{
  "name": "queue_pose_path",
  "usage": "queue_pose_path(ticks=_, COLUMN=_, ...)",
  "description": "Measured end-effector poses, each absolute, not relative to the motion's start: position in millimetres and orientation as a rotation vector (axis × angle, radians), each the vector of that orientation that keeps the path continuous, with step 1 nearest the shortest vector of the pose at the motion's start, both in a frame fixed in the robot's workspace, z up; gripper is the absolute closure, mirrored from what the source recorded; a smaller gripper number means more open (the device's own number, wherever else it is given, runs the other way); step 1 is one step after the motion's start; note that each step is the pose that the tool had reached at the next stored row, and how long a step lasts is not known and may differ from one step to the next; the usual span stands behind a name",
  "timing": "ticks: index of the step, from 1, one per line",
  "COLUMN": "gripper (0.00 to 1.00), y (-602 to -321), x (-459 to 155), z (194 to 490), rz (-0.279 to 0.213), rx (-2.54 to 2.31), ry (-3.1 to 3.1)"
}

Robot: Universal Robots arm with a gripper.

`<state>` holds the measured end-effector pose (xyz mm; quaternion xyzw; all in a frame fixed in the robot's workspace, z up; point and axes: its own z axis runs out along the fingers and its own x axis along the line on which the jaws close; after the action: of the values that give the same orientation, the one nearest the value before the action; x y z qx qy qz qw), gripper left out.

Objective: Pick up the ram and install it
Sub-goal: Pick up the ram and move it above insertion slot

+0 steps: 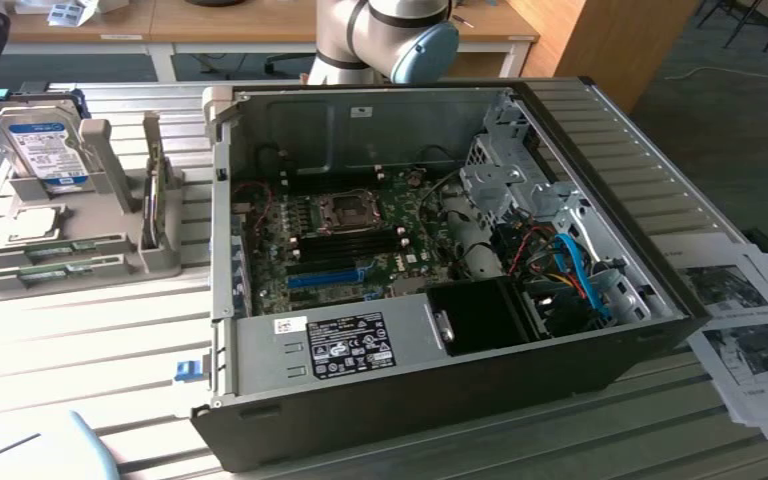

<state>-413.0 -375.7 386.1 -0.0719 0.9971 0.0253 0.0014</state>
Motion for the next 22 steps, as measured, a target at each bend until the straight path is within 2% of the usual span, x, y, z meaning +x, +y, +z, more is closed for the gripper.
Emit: queue_pose_path(ticks=22, gripper=0.91, y=-375.7, x=-413.0, z=386.1, rz=0.08, rx=-0.531, ry=3.098)
